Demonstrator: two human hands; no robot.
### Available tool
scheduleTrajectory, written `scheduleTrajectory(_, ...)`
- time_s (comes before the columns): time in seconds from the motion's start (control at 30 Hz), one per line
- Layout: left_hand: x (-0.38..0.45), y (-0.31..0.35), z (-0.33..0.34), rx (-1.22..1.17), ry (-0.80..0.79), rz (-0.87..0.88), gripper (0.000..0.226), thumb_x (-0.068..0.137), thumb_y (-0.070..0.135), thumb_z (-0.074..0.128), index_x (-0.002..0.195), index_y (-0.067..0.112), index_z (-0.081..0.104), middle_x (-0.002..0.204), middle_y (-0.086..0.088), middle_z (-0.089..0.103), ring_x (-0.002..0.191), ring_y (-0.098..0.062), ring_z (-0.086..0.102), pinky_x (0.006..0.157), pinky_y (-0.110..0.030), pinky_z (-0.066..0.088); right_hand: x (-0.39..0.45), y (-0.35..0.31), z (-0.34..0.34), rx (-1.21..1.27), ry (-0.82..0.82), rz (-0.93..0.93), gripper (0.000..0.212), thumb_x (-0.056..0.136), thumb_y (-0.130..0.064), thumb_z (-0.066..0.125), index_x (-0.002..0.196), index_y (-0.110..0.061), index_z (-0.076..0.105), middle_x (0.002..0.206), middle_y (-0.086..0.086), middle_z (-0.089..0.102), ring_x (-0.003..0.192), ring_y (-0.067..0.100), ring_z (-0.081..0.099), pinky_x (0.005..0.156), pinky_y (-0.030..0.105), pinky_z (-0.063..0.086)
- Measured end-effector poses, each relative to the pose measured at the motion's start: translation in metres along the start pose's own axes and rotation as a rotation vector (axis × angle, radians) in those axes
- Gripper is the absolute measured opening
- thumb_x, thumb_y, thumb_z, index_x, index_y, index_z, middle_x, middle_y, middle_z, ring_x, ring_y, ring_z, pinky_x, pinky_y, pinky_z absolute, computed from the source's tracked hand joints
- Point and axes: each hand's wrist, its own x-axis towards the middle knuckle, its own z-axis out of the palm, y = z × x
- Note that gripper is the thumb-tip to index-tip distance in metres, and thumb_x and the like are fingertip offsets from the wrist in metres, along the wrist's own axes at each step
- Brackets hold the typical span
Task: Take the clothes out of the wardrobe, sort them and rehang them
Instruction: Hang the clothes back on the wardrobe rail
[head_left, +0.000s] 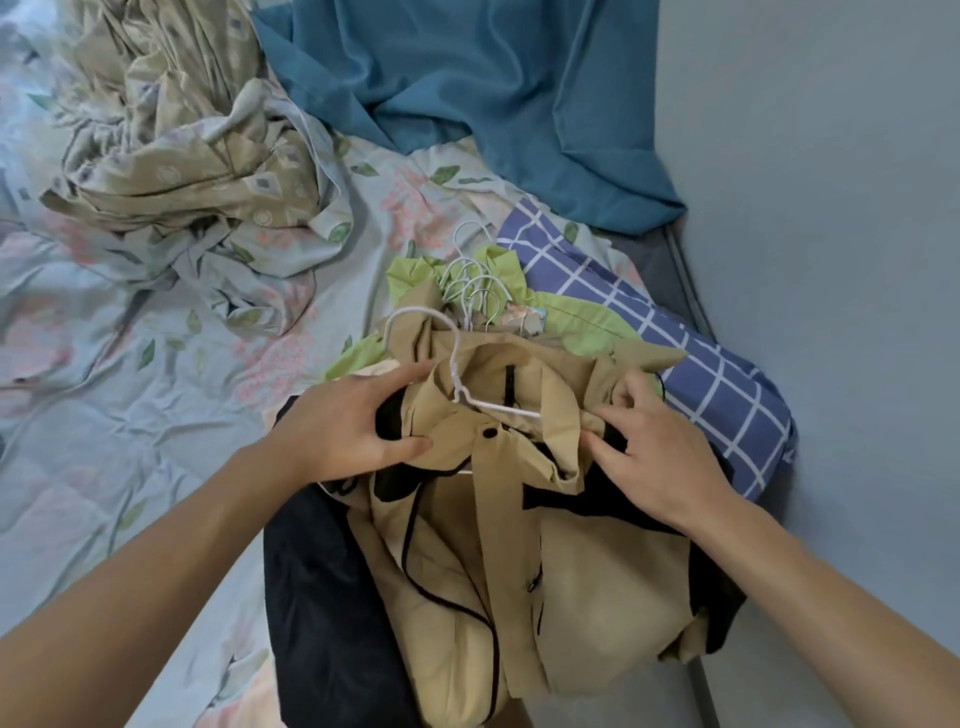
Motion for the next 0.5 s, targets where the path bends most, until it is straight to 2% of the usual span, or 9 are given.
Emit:
scheduleTrajectory(0.07, 0.008, 0.0, -0.001, 0.035, -0.071, -0.053, 0.068, 0.084, 0.076, 0.065, 0.145, 0.049, 0.051, 0.127, 0.015, 0.062, 0.11, -0.016, 0.062, 0.074, -0.032, 0.041, 0.005, 0.001, -0.001, 0.043, 0.025, -0.044, 0.038, 0.095, -0.054, 0.053, 0.082, -0.022, 0.069, 0.111, -0.011, 0.04, 0.106, 0.013, 0.045, 0.079, 0.035, 0.049)
scheduleTrajectory(0.13, 0.004, -0.003, 0.004, -0.004, -0.117, -0.055, 0.052, 0.085, 0.077, 0.064, 0.131, 0.052, 0.062, 0.128, 0.015, 0.048, 0.102, -0.011, 0.055, 0.074, -0.031, 0.04, 0.007, 0.007, -0.002, 0.087, 0.021, -0.131, 0.033, 0.098, -0.046, 0.057, 0.089, -0.022, 0.077, 0.133, -0.013, 0.045, 0.129, 0.015, 0.039, 0.103, 0.038, 0.043)
scheduleTrajectory(0.17, 0.0, -0.006, 0.007, -0.053, -0.116, -0.032, 0.045, 0.084, 0.079, 0.062, 0.121, 0.055, 0.066, 0.128, 0.016, 0.043, 0.1, -0.007, 0.051, 0.077, -0.033, 0.043, 0.007, 0.01, -0.002, 0.115, -0.006, -0.172, 0.031, 0.1, -0.045, 0.056, 0.096, -0.024, 0.078, 0.14, -0.014, 0.047, 0.134, 0.015, 0.039, 0.109, 0.042, 0.04)
scheduleTrajectory(0.23, -0.009, -0.013, 0.013, -0.144, -0.118, 0.023, 0.039, 0.079, 0.083, 0.056, 0.107, 0.058, 0.069, 0.13, 0.021, 0.042, 0.111, -0.002, 0.042, 0.095, -0.04, 0.047, 0.003, 0.013, 0.0, 0.204, -0.121, -0.191, 0.028, 0.102, -0.046, 0.053, 0.107, -0.029, 0.074, 0.13, -0.017, 0.058, 0.124, 0.011, 0.052, 0.105, 0.045, 0.046)
scheduleTrajectory(0.3, -0.018, -0.021, 0.019, -0.151, -0.142, 0.092, 0.047, 0.083, 0.082, 0.055, 0.113, 0.052, 0.073, 0.142, 0.027, 0.045, 0.135, -0.005, 0.036, 0.114, -0.042, 0.039, -0.004, 0.011, 0.003, 0.251, -0.236, -0.146, 0.024, 0.104, -0.05, 0.049, 0.107, -0.035, 0.068, 0.104, -0.013, 0.068, 0.098, 0.012, 0.061, 0.089, 0.049, 0.052)
scheduleTrajectory(0.33, -0.021, -0.023, 0.021, -0.165, -0.142, 0.132, 0.049, 0.087, 0.078, 0.057, 0.12, 0.047, 0.075, 0.149, 0.028, 0.044, 0.143, -0.006, 0.035, 0.119, -0.04, 0.034, -0.008, 0.011, 0.005, 0.25, -0.257, -0.133, 0.024, 0.104, -0.052, 0.047, 0.112, -0.04, 0.067, 0.099, -0.01, 0.07, 0.091, 0.014, 0.063, 0.085, 0.049, 0.053)
scheduleTrajectory(0.37, -0.023, -0.023, 0.022, -0.211, -0.157, 0.147, 0.045, 0.091, 0.071, 0.06, 0.125, 0.044, 0.074, 0.151, 0.031, 0.045, 0.146, -0.004, 0.036, 0.12, -0.034, 0.032, -0.012, 0.009, 0.007, 0.248, -0.262, -0.131, 0.026, 0.104, -0.053, 0.046, 0.12, -0.045, 0.065, 0.104, -0.009, 0.072, 0.091, 0.016, 0.065, 0.086, 0.047, 0.054)
scheduleTrajectory(0.43, -0.028, -0.018, 0.019, -0.346, -0.246, 0.084, 0.028, 0.099, 0.054, 0.065, 0.124, 0.046, 0.071, 0.133, 0.035, 0.061, 0.127, 0.008, 0.054, 0.107, -0.02, 0.041, -0.018, 0.008, 0.01, 0.272, -0.246, -0.134, 0.031, 0.105, -0.05, 0.047, 0.134, -0.051, 0.06, 0.132, -0.021, 0.066, 0.109, 0.013, 0.065, 0.096, 0.041, 0.052)
scheduleTrajectory(0.5, -0.03, -0.014, 0.022, -0.412, -0.32, 0.001, 0.011, 0.102, 0.048, 0.063, 0.105, 0.058, 0.066, 0.094, 0.035, 0.071, 0.086, 0.005, 0.065, 0.078, -0.017, 0.047, -0.02, 0.008, 0.011, 0.299, -0.217, -0.144, 0.032, 0.106, -0.043, 0.049, 0.136, -0.045, 0.062, 0.151, -0.035, 0.046, 0.136, 0.003, 0.051, 0.108, 0.035, 0.046)
